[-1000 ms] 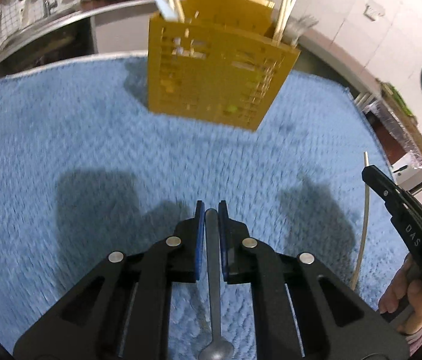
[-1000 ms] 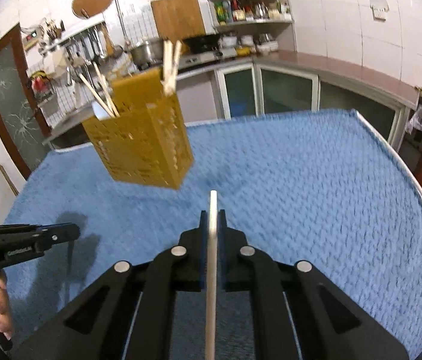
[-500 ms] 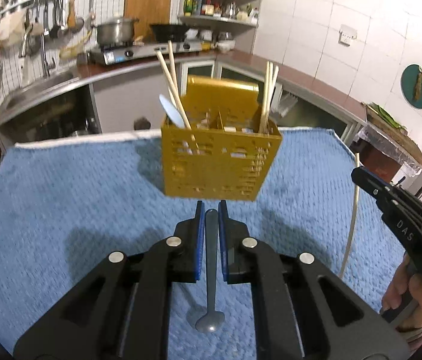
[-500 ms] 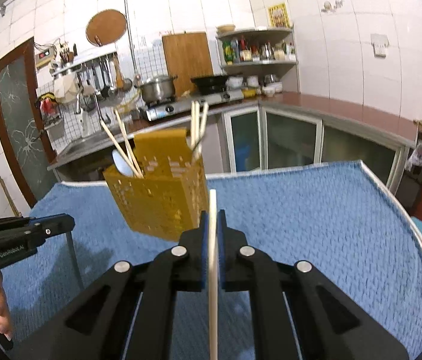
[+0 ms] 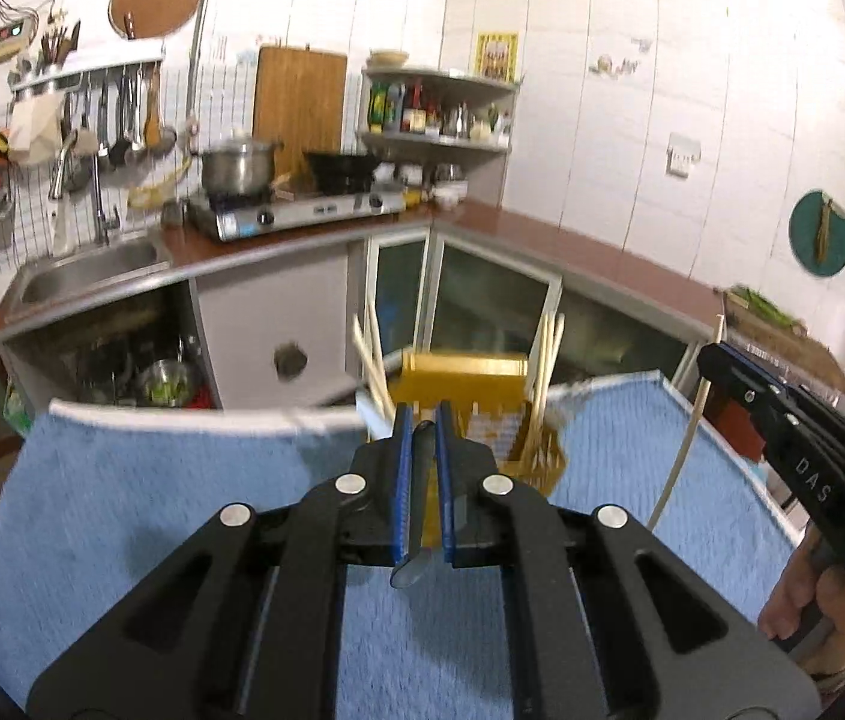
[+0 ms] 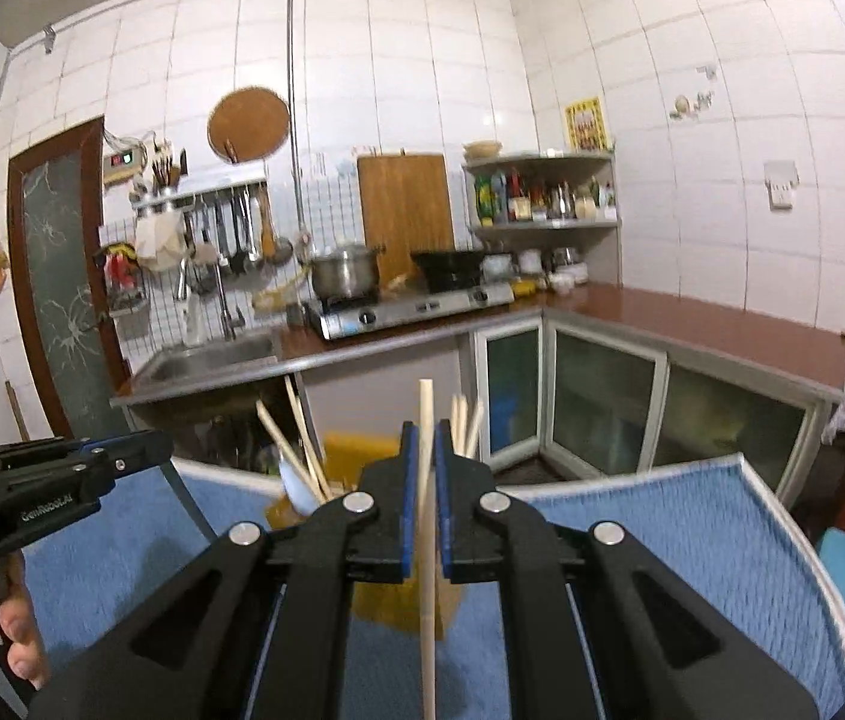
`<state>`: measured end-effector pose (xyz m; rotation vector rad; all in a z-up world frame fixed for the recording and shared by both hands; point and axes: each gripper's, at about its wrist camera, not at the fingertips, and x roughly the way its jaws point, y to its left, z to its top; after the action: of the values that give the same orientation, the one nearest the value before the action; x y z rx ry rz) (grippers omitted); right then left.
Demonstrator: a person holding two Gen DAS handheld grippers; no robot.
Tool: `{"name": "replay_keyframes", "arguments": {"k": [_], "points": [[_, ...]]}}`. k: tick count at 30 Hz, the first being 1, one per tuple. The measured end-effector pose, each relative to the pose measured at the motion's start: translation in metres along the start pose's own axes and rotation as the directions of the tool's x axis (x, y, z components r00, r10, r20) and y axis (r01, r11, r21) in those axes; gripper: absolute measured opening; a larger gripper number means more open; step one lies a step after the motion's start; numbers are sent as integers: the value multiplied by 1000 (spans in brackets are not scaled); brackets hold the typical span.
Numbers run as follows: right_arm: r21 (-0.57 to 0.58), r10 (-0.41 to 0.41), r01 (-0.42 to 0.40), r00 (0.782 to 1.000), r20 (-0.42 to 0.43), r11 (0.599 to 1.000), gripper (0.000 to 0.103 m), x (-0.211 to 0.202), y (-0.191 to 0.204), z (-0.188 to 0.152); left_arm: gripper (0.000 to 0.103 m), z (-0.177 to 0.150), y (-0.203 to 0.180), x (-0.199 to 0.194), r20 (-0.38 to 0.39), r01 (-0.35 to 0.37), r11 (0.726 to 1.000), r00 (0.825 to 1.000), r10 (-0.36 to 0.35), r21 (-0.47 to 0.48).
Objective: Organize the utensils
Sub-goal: 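Lift the metal spoon and chopstick and carry them above the yellow caddy, then lower the spoon and chopstick into the caddy and open both tools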
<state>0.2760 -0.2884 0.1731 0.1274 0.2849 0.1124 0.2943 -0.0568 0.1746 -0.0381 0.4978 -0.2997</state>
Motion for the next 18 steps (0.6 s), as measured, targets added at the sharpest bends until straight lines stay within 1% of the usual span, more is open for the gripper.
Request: {"name": "replay_keyframes", "arguments": {"k": [5, 7, 9, 11, 14, 18], "points": [[2, -2, 2, 995, 97, 1000, 6, 7, 8, 44, 6, 43, -4, -12, 99, 0, 1000, 995, -3, 29], [5, -15, 14, 990, 141, 1000, 6, 12, 12, 58, 6, 55, -6, -12, 117, 1, 999, 993, -5, 35], [-2, -18, 18, 984, 175, 1000, 6, 19, 15, 65, 6, 64, -7, -7, 126, 0, 999, 992, -5, 40], [-5, -32, 34, 978, 204, 999, 6, 31, 17, 66, 6, 68, -6, 2, 128, 7, 999, 992, -11, 33], [-1, -34, 36, 976, 215, 999, 6, 46, 18, 59, 6, 64, -4, 17, 133, 6, 1000, 991, -9, 29], [-14, -47, 51, 979, 197, 999, 6, 66, 16, 38, 6, 47, 2, 53, 74, 13, 1000, 997, -15, 25]]}}
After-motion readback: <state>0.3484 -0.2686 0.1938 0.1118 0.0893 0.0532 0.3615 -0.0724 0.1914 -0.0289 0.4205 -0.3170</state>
